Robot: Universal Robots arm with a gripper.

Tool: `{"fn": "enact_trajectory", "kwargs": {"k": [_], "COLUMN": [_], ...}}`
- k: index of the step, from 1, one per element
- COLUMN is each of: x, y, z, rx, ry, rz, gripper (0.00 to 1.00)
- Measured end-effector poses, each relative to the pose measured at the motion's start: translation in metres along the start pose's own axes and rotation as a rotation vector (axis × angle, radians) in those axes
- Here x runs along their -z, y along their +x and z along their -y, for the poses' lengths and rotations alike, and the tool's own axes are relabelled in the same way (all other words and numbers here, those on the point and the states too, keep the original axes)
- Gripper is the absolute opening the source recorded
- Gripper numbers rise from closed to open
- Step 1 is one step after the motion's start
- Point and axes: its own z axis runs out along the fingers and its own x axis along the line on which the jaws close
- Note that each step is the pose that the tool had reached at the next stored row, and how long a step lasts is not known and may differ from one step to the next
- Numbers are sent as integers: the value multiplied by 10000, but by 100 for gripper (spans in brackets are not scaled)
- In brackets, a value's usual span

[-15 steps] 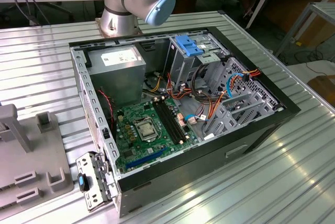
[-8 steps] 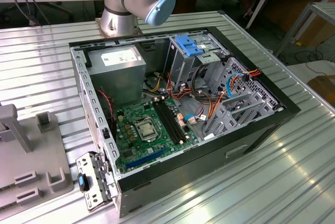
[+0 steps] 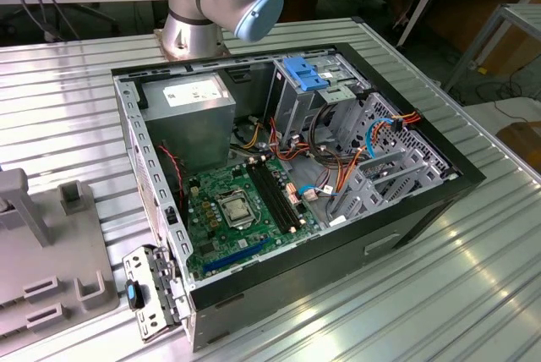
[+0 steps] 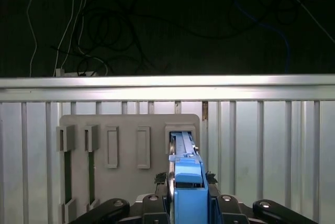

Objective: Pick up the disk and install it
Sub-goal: 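Pick up the disk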

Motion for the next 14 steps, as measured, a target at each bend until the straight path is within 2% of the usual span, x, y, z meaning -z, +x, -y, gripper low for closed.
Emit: {"fn": "enact_trajectory", "kwargs": {"k": [14], "x": [350], "y": [22], "z": [6], "rx": [0], "ry": [1], "rz": [1], "gripper": [37]}}
